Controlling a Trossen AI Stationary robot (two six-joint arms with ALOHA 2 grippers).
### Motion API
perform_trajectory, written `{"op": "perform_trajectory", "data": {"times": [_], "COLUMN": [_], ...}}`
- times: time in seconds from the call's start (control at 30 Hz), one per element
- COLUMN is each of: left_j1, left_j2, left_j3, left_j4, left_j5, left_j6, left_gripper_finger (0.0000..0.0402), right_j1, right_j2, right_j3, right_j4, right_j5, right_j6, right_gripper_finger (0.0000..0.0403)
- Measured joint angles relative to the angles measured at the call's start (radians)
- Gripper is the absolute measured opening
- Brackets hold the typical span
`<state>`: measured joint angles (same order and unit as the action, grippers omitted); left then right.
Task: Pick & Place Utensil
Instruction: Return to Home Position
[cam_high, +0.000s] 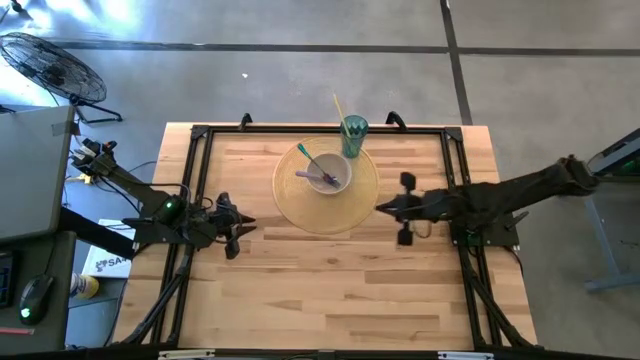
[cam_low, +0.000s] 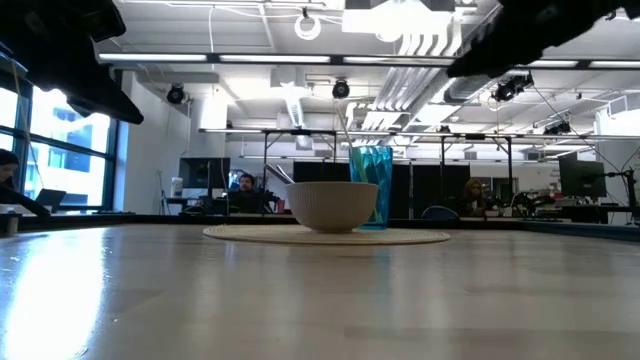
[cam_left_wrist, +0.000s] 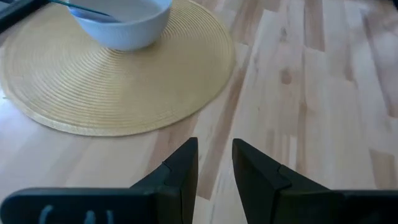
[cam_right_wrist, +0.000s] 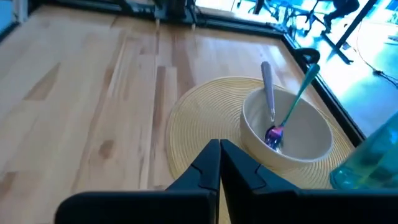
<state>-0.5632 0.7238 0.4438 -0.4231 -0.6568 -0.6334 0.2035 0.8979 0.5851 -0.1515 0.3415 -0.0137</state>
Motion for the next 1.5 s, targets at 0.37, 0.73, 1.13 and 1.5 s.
{"op": "perform_trajectory", "data": {"times": [0.37,0.73,1.13,1.5], "left_j1": [0.000,0.000,0.001,0.185], "left_j2": [0.000,0.000,0.001,0.000], "left_j3": [0.000,0.000,0.000,-0.098], "left_j4": [0.001,0.003,0.141,0.556], "left_j5": [0.086,0.070,-0.059,0.276], "left_j6": [0.041,0.315,0.354,0.516], "left_gripper_finger": [0.0096,0.0096,0.0096,0.0096], "right_j1": [0.000,0.000,-0.048,-0.140], "right_j2": [-0.318,-0.549,-0.862,-0.887], "right_j3": [-0.175,-0.247,-0.427,-0.472], "right_j4": [0.072,0.077,0.181,0.203], "right_j5": [-0.064,-0.118,-0.211,-0.425], "right_j6": [0.134,0.117,0.082,0.083], "right_gripper_finger": [0.0009,0.0003,0.0003,0.0007]}}
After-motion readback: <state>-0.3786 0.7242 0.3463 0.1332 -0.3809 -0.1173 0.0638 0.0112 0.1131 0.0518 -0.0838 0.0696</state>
